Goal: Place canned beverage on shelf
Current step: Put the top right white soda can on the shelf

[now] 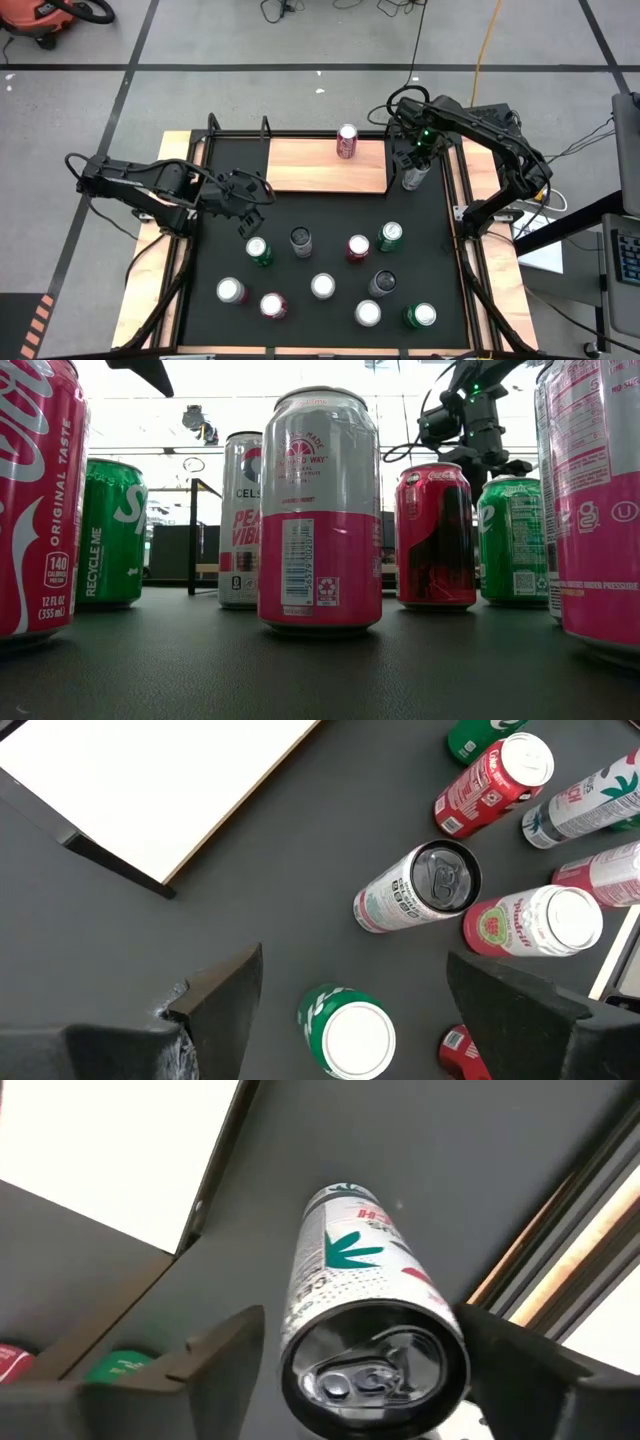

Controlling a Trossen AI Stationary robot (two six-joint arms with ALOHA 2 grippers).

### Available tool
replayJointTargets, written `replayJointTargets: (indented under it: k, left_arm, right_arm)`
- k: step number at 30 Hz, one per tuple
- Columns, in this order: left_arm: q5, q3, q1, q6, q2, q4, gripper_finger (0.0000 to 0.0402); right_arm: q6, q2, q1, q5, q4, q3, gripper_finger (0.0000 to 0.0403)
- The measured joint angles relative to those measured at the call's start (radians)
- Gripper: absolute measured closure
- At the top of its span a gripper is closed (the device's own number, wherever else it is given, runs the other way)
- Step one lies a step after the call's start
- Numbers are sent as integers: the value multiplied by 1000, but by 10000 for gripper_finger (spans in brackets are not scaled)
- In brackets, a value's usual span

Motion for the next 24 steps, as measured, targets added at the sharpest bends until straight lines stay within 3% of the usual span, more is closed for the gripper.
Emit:
replayJointTargets:
  k: [8,15,24]
  left_arm:
    - [-4,0,0,8,0,1,86]
    - [-6,0,0,27,0,2,86]
    - [-8,0,0,33,0,2,86]
  right_arm:
    - [43,-2,0,-3,-20,0,181]
    - [71,-5,0,-9,-66,18,181]
    - [199,-96,38,-11,-186,146,184]
